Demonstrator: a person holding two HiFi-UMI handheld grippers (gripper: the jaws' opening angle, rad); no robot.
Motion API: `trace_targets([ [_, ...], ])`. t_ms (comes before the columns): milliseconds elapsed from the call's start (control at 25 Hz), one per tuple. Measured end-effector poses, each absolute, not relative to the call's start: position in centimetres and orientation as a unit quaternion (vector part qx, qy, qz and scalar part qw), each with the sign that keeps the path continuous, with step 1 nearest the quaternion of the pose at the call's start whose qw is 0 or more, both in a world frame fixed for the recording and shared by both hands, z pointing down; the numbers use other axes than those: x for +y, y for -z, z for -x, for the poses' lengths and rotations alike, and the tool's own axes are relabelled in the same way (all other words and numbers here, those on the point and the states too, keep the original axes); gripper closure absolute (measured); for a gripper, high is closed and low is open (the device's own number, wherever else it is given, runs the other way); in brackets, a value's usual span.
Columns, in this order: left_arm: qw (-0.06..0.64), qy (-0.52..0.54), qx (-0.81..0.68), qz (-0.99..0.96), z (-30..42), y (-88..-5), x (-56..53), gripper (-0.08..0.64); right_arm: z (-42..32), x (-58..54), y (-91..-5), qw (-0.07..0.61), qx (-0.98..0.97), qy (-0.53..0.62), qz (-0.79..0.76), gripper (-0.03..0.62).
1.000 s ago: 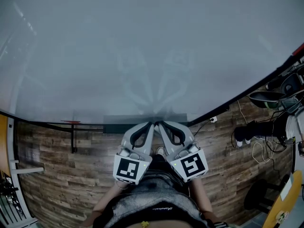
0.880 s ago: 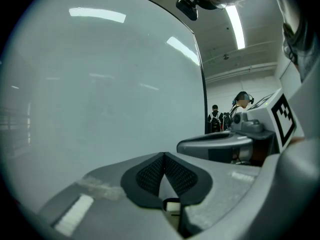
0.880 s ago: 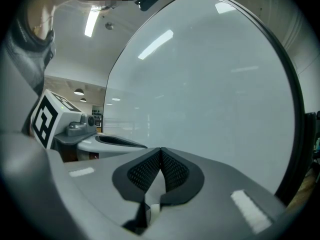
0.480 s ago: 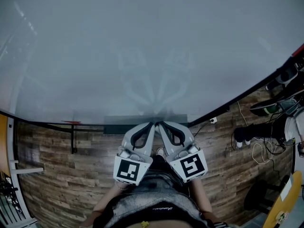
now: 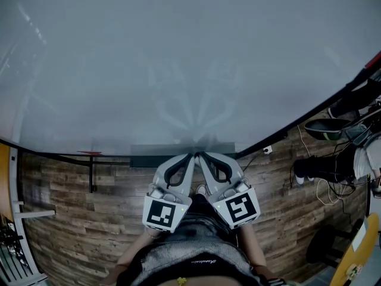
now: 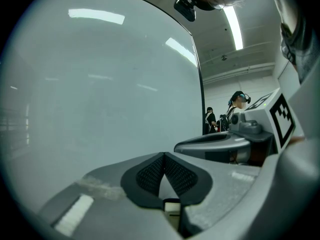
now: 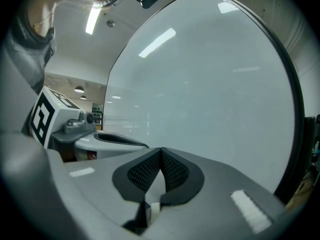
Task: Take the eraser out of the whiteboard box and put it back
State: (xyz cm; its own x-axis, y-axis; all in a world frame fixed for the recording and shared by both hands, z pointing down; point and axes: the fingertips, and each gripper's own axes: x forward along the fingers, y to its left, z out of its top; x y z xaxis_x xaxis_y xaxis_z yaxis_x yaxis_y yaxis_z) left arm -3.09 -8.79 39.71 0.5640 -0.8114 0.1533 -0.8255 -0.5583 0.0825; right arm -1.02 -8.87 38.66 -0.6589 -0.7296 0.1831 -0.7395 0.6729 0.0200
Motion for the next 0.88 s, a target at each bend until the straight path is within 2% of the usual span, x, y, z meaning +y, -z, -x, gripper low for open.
trace_targets([
  [880,0.067,-0.048,-0.463,-0.883,2.7,-39.4,-7.3,0.560,0.4,-7.4,-38.3,0.091,-0.909,-0.024,-0.407,0.592],
])
